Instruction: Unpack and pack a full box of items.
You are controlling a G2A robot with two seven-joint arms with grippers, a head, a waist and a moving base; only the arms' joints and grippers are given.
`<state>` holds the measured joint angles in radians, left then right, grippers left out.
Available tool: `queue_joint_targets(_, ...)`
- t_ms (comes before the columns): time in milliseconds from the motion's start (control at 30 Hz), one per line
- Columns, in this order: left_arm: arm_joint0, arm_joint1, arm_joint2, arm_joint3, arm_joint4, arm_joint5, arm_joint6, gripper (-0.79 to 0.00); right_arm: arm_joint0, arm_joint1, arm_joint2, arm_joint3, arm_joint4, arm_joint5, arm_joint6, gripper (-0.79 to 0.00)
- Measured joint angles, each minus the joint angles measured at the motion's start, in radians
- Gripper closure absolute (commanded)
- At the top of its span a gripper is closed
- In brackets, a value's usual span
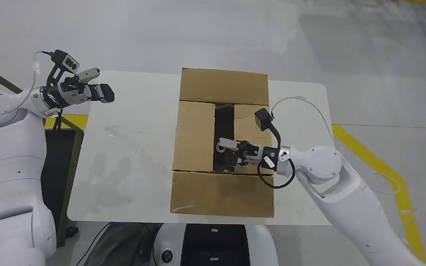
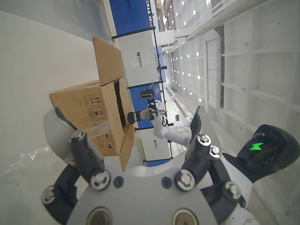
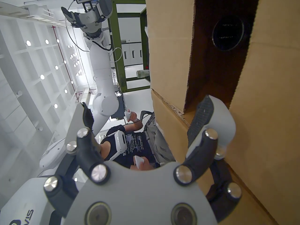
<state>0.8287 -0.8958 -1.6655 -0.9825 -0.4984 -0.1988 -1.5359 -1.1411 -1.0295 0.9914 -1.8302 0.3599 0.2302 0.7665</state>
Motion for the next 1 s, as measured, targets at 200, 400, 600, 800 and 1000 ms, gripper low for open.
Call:
queue_joint_targets(200, 0.0, 0.0, 0.0, 0.0, 0.0, 0.0, 0.0, -0.785, -0.002, -0.001, -0.003, -0.002, -0.001, -0.003, 0.0, -0.785)
queue_joint_targets(400, 0.0, 0.0, 0.0, 0.0, 0.0, 0.0, 0.0, -0.785, 0.038, -0.012, -0.06, -0.005, -0.104, 0.026, -0.024, -0.785)
queue_joint_targets(600, 0.0, 0.0, 0.0, 0.0, 0.0, 0.0, 0.0, -0.785, 0.087, -0.04, -0.13, 0.042, -0.086, 0.058, -0.056, -0.785)
queue_joint_targets(800, 0.0, 0.0, 0.0, 0.0, 0.0, 0.0, 0.0, -0.785, 0.114, -0.061, -0.169, 0.094, -0.053, 0.031, -0.049, -0.785)
queue_joint_targets(1000, 0.0, 0.0, 0.0, 0.0, 0.0, 0.0, 0.0, -0.785, 0.137, -0.083, -0.212, 0.133, -0.035, 0.003, -0.049, -0.785)
